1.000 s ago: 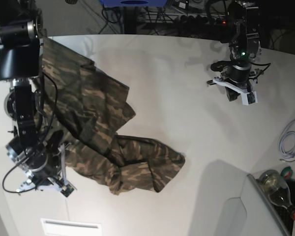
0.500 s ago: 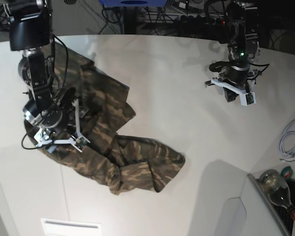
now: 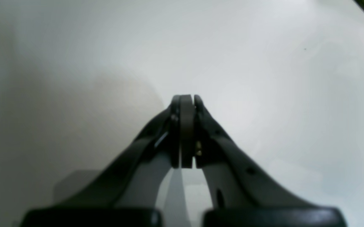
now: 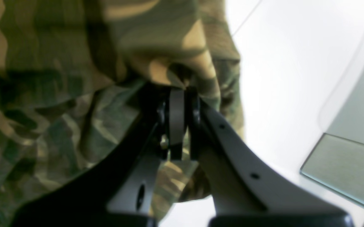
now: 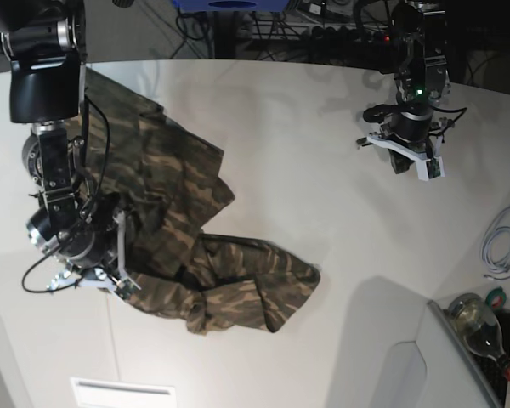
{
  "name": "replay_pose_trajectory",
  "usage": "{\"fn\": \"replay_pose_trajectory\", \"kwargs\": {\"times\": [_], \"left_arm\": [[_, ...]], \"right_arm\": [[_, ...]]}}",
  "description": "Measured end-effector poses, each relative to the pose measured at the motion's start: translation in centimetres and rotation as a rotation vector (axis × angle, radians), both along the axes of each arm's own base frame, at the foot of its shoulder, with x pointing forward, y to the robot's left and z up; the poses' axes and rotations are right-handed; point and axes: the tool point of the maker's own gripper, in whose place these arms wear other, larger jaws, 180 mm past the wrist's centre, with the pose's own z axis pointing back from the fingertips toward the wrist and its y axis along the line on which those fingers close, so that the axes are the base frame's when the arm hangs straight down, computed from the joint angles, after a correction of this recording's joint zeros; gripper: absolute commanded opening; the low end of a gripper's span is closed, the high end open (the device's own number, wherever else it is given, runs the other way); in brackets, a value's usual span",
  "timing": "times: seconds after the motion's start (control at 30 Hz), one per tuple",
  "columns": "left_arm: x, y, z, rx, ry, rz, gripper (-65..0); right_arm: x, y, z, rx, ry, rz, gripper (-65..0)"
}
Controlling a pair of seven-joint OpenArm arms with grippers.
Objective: Layout the t-shirt on the table in an organized manner, then fold the t-shirt properly
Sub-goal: 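Regrasp the shirt fabric with the right gripper and drag it outward, then grasp another fold of the shirt with the right gripper and spread it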
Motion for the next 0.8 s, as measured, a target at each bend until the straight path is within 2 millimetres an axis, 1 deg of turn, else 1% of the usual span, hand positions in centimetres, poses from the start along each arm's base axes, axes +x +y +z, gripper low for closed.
{"fn": "replay_pose_trajectory", "kwargs": {"times": [0.13, 0.23, 0.27, 0.4, 0.47, 0.5, 0.57, 0.63, 0.7, 0.8], "left_arm": [[0.0, -0.1, 0.0, -0.002, 0.001, -0.003, -65.0], [0.0, -0.1, 0.0, 0.000, 0.001, -0.003, -65.0], [0.0, -0.1, 0.0, 0.000, 0.001, -0.003, -65.0], [0.0, -0.2, 0.0, -0.005, 0.000, -0.004, -65.0], [0.1, -0.7, -0.2, -0.011, 0.001, -0.008, -65.0], [0.0, -1.1, -0.3, -0.013, 0.005, -0.015, -65.0], [0.1, -2.8, -0.6, -0.030, 0.010, -0.052, -65.0], [0.2, -4.2, -0.8, -0.045, 0.014, -0.088, -65.0], [0.3, -5.0, -0.8, -0.051, 0.014, -0.107, -65.0], [0.3, -5.4, -0.8, -0.048, 0.015, -0.127, -65.0]], "right_arm": [[1.1, 0.1, 3.1, -0.021, -0.094, 0.013, -64.8], [2.1, -0.6, 4.6, -0.093, -0.128, 0.013, -64.8], [2.7, -0.8, 5.2, -0.100, -0.141, 0.012, -64.8], [7.1, -0.8, 9.3, -0.088, -0.228, 0.007, -64.8], [8.5, -1.0, 9.8, -0.083, -0.226, 0.003, -64.8], [9.0, -1.3, 9.7, -0.086, -0.215, -0.002, -64.8], [9.7, -2.1, 9.0, -0.084, -0.181, -0.011, -64.8], [10.6, -2.6, 8.6, -0.081, -0.173, -0.008, -64.8], [11.9, -3.5, 9.1, -0.033, -0.230, -0.056, -64.8], [13.4, -5.7, 9.2, -0.024, -0.262, -0.121, -64.8]]}}
